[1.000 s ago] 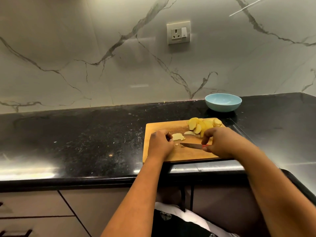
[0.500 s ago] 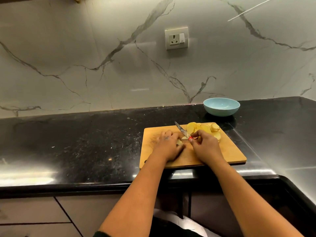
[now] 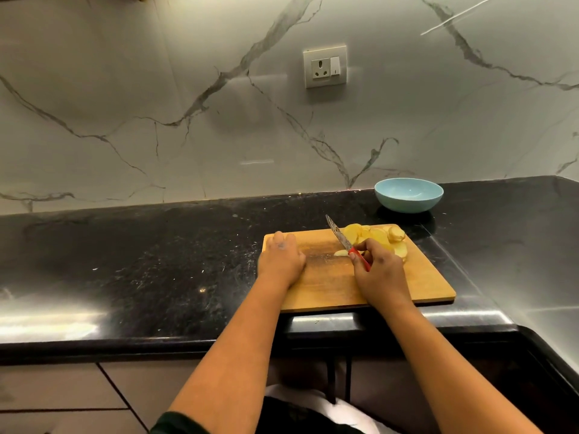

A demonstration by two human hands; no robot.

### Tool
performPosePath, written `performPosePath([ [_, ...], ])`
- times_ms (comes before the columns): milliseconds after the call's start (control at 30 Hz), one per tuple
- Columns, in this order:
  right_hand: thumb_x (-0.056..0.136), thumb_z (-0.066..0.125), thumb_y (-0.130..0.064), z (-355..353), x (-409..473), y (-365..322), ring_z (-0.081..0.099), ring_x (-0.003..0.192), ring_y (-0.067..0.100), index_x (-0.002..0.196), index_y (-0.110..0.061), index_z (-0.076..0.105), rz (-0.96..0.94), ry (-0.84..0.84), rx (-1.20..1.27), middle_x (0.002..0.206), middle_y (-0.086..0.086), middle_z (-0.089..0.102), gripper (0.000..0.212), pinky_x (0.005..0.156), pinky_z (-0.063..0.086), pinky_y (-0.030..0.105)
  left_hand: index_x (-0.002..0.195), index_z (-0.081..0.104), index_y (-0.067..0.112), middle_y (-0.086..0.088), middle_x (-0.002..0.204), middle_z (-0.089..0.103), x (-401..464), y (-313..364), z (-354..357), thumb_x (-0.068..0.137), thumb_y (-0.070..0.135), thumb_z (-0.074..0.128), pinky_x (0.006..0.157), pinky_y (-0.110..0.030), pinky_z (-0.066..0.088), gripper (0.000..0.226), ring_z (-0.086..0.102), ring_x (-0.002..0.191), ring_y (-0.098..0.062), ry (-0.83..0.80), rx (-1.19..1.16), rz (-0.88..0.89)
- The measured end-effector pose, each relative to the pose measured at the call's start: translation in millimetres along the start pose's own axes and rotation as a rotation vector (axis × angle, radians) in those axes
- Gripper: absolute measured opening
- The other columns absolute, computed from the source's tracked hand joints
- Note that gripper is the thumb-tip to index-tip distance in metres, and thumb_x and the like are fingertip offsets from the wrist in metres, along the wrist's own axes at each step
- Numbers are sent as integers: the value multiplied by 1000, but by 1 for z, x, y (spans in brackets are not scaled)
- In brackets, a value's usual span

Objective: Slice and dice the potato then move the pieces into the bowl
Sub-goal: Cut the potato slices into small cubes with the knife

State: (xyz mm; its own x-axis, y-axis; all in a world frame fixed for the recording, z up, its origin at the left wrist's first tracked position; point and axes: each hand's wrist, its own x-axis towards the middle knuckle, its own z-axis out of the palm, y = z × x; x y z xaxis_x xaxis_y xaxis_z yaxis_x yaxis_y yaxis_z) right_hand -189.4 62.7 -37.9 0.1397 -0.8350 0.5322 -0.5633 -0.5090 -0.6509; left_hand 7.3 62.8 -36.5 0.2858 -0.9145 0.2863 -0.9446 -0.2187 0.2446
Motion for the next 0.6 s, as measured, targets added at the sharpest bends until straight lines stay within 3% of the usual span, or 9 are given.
performPosePath([
  [267,93,63,-15,-16,-2,13,52,60,8,97,-11,65,22,127,63,68,-10,54,7,51,39,17,113,63,12,-6,108,56,-5,-18,-5,104,37,40,81,-34,49,35,49,105,-21,207,-80,-26],
  [367,94,62,-16,-21,-2,19,54,63,9,97,-11,65,26,151,60,70,-9,55,7,53,45,22,110,65,14,-5,106,59,-5,-7,-11,101,30,48,80,-33,47,25,47,106,-21,295,-86,-9],
  [500,94,61,-14,-19,-5,17,55,62,12,96,-11,66,-7,148,67,70,-8,57,6,55,51,36,114,66,16,-5,113,63,-3,35,-11,98,14,49,93,-36,48,23,48,111,-22,90,-203,120],
  [600,94,61,-12,-18,-6,16,53,61,6,96,-11,67,-21,126,57,71,-14,53,6,51,45,24,118,63,19,-5,116,61,-3,60,-2,99,15,50,91,-34,52,24,54,105,-19,4,-153,120],
])
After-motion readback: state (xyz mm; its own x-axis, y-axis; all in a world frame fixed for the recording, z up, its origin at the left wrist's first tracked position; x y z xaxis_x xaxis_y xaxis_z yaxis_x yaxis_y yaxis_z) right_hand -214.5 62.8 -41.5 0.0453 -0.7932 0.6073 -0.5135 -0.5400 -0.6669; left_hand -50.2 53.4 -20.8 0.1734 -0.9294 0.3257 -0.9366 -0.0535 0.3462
